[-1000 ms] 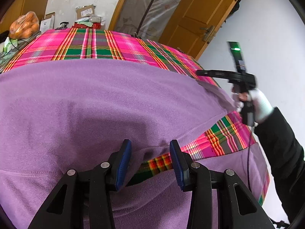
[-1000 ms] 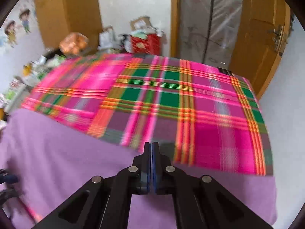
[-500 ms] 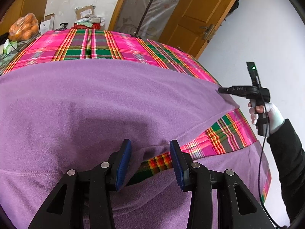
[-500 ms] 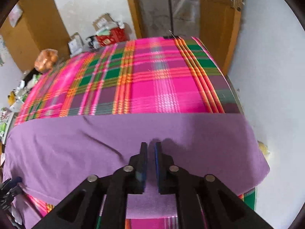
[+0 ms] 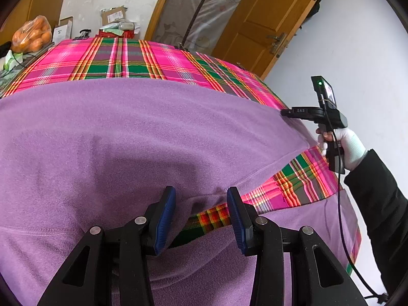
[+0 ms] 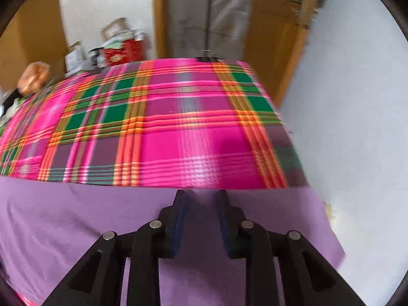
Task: Fold clothes
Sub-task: 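Open the right gripper and move it back over the garment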
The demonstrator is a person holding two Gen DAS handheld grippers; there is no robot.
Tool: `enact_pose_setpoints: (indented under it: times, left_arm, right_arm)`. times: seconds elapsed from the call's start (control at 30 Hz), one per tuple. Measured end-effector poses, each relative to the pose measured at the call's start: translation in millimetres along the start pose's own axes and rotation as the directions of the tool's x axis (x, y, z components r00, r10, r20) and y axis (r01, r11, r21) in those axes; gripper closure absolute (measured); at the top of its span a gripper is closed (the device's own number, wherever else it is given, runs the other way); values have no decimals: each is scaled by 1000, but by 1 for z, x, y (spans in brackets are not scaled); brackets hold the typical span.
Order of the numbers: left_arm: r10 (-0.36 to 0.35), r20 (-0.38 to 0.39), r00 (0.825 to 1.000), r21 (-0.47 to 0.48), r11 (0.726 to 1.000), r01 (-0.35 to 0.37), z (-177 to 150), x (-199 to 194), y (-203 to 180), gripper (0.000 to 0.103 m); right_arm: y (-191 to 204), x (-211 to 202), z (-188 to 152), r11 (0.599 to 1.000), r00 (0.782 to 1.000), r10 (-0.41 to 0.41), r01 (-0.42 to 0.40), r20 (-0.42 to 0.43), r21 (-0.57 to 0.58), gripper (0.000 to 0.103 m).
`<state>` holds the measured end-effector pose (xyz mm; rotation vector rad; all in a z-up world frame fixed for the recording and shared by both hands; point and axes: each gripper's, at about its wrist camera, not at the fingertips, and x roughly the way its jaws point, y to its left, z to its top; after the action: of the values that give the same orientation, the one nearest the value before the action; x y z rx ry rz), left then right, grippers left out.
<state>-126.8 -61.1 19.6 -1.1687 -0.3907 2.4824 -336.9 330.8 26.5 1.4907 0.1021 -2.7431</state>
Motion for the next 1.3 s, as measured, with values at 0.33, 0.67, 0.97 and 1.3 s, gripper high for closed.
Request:
enact_pose_setpoints:
  times: [0.33, 0.67, 0.97, 1.3]
  left_arm:
    - [7, -1, 1000, 4, 1000, -7, 0, 1, -2, 60]
    - [26, -26, 999, 32, 999, -25, -1, -2, -6, 60]
    - [55, 139, 989, 17, 998, -58, -5, -96, 8, 59]
    - [370, 21, 929, -161, 918, -363, -25, -106, 100, 59]
  right_arm:
    - [40, -58, -83, 968, 985, 170, -167, -2, -188, 78]
    - [-29, -74, -112, 998, 998, 58, -59, -30, -32, 63]
    - [54, -137, -113, 939, 938, 330, -316, 102, -133, 63]
    - [207, -127, -123, 812, 871, 490, -471, -34, -345, 63]
